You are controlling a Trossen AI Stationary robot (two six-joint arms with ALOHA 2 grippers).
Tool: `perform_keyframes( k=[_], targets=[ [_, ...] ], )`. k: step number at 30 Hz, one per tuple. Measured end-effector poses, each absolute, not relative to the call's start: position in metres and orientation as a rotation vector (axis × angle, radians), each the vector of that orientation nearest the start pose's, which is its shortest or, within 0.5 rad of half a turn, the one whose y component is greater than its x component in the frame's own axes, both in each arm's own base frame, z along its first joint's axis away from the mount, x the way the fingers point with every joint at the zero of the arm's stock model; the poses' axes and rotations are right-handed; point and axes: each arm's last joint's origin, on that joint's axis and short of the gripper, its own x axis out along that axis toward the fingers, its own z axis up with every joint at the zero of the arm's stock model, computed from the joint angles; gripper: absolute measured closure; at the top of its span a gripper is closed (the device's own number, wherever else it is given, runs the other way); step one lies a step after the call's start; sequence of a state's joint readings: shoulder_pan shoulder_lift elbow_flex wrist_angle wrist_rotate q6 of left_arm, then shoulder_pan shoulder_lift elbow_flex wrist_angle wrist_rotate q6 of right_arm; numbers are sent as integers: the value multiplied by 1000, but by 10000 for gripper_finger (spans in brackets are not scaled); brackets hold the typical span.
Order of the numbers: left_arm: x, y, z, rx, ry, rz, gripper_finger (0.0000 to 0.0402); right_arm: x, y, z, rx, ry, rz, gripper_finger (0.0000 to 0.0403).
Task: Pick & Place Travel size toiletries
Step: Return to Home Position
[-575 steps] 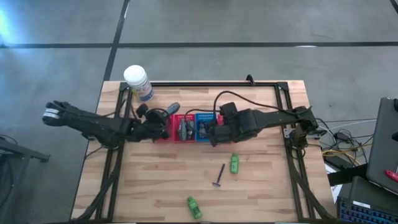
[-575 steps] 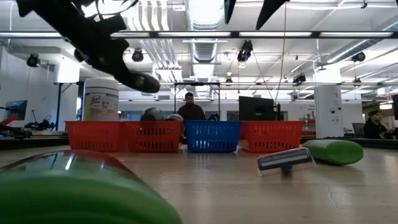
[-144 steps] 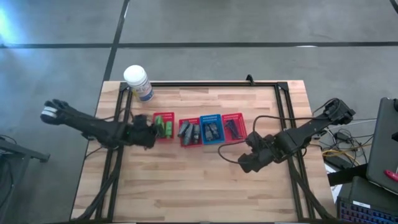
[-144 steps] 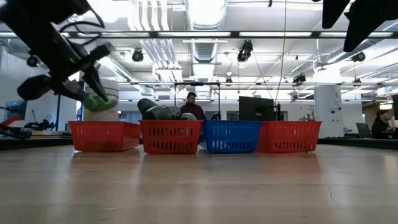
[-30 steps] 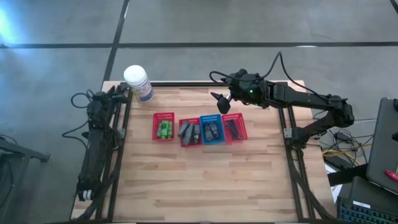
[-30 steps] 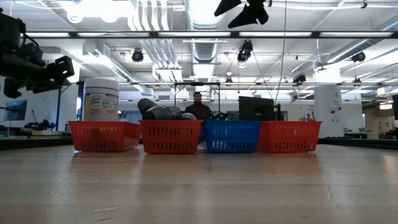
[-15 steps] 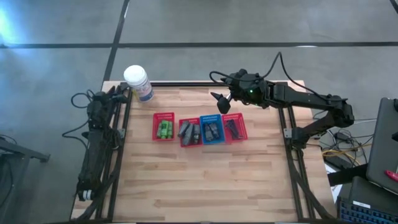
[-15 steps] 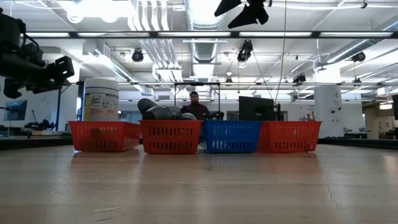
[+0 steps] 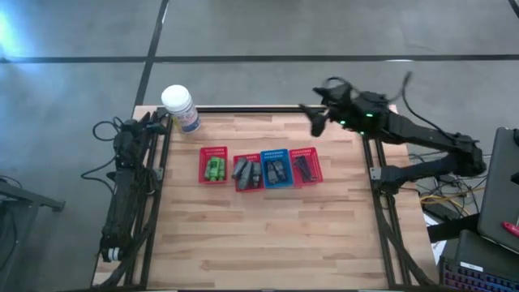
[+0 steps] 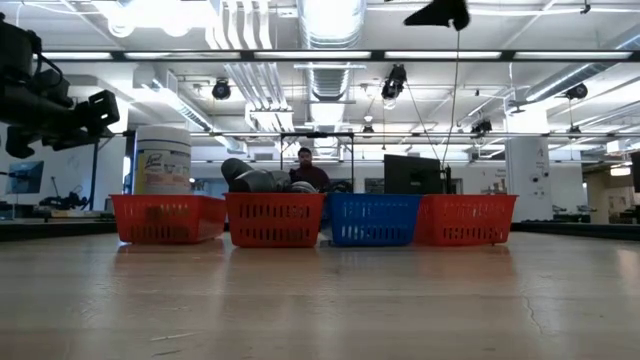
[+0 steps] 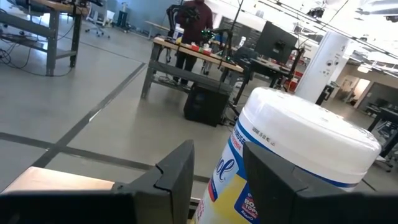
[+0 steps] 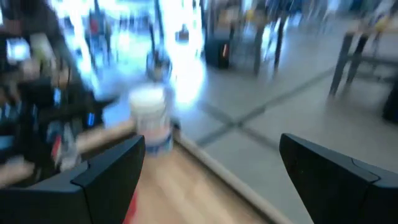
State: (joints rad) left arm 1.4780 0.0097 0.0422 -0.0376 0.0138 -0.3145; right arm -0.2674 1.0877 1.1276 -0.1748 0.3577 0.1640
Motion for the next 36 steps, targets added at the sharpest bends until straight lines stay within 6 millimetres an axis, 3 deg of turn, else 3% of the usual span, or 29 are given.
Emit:
perform_keyframes(
  k=[6, 11, 18, 23, 30, 36],
  targets=[
    [9, 95, 173, -260, -225, 1452, 259, 164, -81, 370, 16, -160, -603, 37],
    [9, 95, 173, -261, -225, 1452, 259, 126, -97, 349, -7, -229, -583, 37],
    [9, 95, 173, -261, -225, 1452, 259, 80, -115, 324, 67, -255, -697, 37],
    [9, 95, 173, -261, -225, 1452, 259, 60, -100, 320, -28, -312, -748, 37],
    [9, 95, 173, -260, -225, 1452, 259, 40, -61, 321, -466, -387, -731, 37],
    [9, 95, 173, -261, -225, 1452, 259, 29, -56, 298, -460, -404, -839, 37]
  ],
)
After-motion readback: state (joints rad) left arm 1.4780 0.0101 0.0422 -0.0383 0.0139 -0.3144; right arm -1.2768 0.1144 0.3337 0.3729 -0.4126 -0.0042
